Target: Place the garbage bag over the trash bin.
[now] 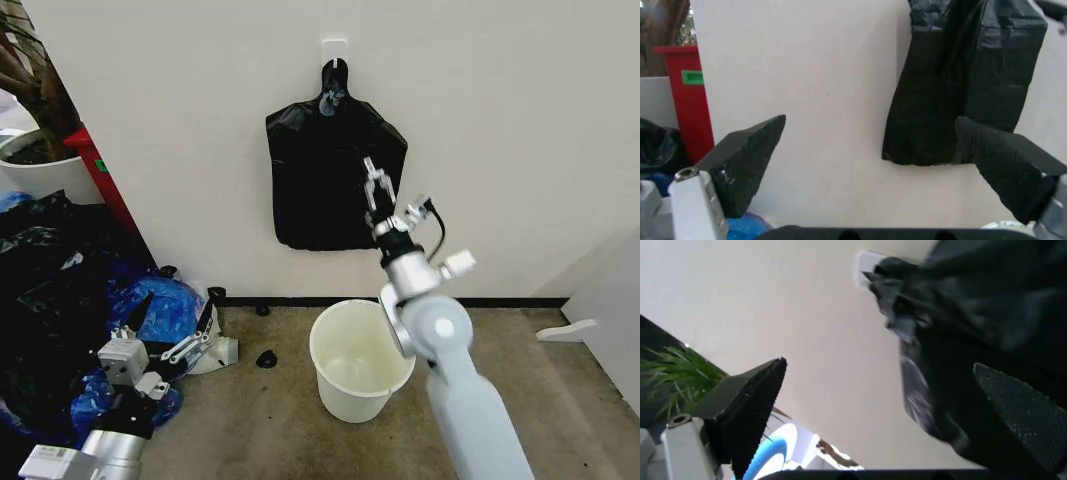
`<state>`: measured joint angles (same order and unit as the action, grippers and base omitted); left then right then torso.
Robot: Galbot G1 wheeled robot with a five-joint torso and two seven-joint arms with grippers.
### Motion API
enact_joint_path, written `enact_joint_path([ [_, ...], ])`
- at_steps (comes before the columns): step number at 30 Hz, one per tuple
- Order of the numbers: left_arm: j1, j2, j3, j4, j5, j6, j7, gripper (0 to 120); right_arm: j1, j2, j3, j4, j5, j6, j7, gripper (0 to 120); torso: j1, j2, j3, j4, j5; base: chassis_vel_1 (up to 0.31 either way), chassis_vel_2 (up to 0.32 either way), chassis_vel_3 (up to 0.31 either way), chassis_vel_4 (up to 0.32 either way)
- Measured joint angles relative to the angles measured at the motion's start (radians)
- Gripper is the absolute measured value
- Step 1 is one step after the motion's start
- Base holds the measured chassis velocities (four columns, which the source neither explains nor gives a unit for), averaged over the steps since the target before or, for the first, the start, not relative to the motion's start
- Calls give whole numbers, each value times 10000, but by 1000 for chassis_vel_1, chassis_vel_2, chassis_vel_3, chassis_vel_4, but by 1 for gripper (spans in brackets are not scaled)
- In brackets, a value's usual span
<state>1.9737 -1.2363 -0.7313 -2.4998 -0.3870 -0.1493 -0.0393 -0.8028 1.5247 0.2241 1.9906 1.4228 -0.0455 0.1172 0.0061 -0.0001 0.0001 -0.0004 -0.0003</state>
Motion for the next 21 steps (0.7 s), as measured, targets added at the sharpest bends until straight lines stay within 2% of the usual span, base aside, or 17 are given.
enact_joint_path([
  [3,70,-144,-16,-2,125,-36,14,100,804,284,-36,-516,-12,115,232,100,0,0,0,2,0,0,0,0,0],
  [10,95,-389,-22,-1,247,-98,42,100,1688,571,-189,-1401,-128,165,481,100,0,0,0,1,2,0,0,0,0],
  [21,28,-453,-22,-10,226,-103,49,100,2175,654,-175,-2431,-451,285,597,99,0,0,0,-1,3,0,0,0,0],
])
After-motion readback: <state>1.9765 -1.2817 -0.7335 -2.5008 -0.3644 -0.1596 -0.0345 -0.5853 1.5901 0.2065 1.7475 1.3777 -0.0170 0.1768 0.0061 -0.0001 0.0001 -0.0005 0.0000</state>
